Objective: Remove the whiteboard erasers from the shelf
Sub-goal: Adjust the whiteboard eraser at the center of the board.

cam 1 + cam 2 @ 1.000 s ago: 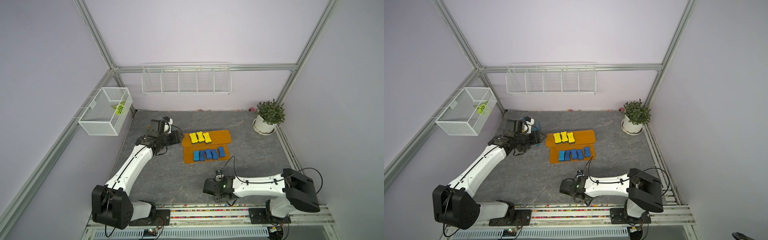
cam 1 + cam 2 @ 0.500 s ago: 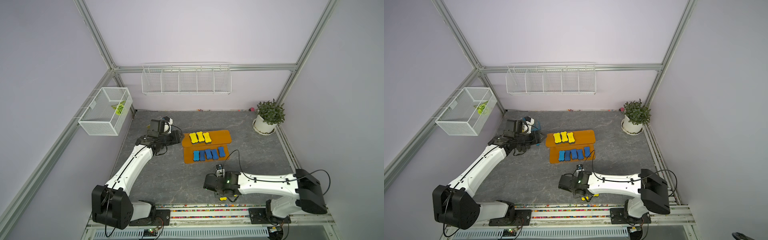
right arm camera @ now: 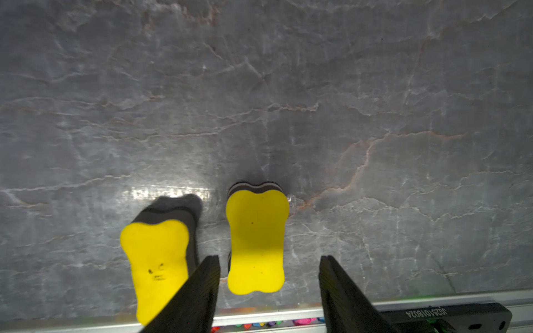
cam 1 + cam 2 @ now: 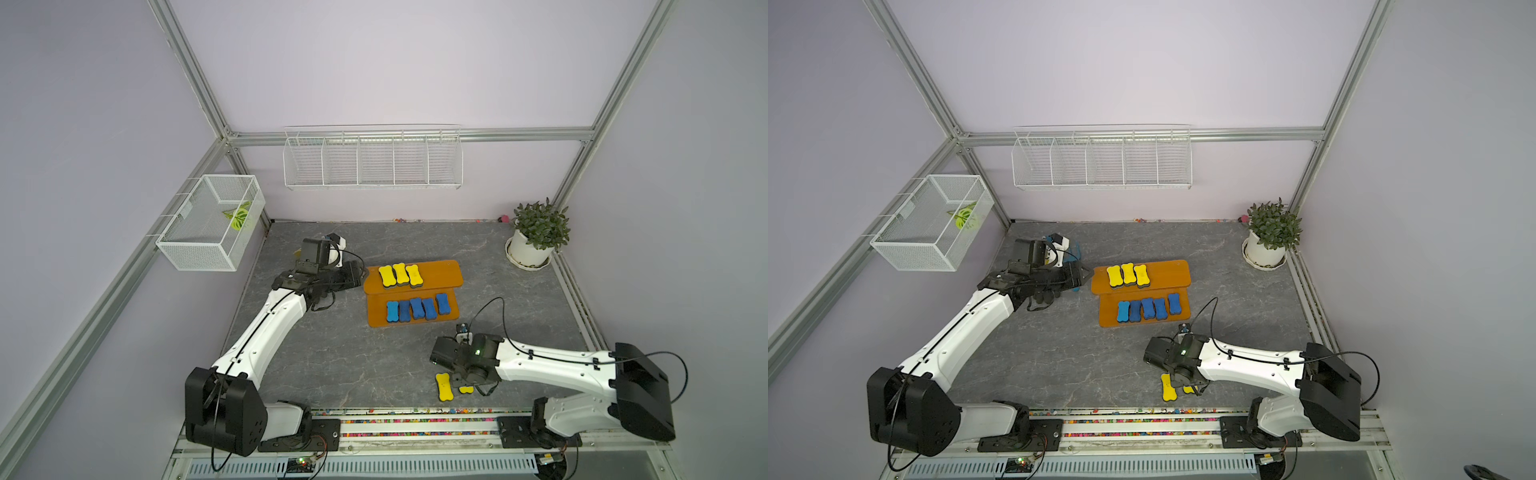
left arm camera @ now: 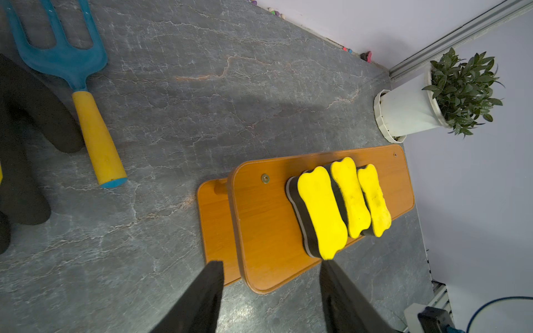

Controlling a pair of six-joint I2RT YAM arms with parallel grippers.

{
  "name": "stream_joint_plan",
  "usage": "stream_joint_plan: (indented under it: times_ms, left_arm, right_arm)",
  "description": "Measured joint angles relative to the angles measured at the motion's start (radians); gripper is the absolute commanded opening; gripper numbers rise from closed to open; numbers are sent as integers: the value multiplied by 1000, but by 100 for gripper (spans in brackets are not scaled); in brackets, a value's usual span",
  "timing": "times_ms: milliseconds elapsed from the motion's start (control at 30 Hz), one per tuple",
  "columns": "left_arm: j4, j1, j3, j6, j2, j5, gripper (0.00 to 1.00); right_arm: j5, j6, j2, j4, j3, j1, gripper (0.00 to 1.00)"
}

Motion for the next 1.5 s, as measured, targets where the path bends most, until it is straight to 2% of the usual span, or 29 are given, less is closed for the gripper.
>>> stream_joint_plan:
  times_ms: [533, 767, 900, 1333, 1500]
  left_arm:
    - [0, 0, 0, 0, 14, -15, 59]
    - [0, 0, 0, -1, 21, -18, 58]
    - [0, 0, 0, -7, 23, -18, 58]
    - [0, -4, 0, -8, 37, -18, 58]
    - [0, -4, 0, -8, 37, -18, 58]
  right_arm:
    - [-46, -15, 57, 132, -66, -8, 55]
    - [-60, -8, 58, 163, -106, -8, 45]
    - [-64, -2, 51, 173, -112, -8, 42]
    - [-61, 77, 26, 168, -131, 64, 42]
    - [-60, 95, 18, 156, -135, 70, 48]
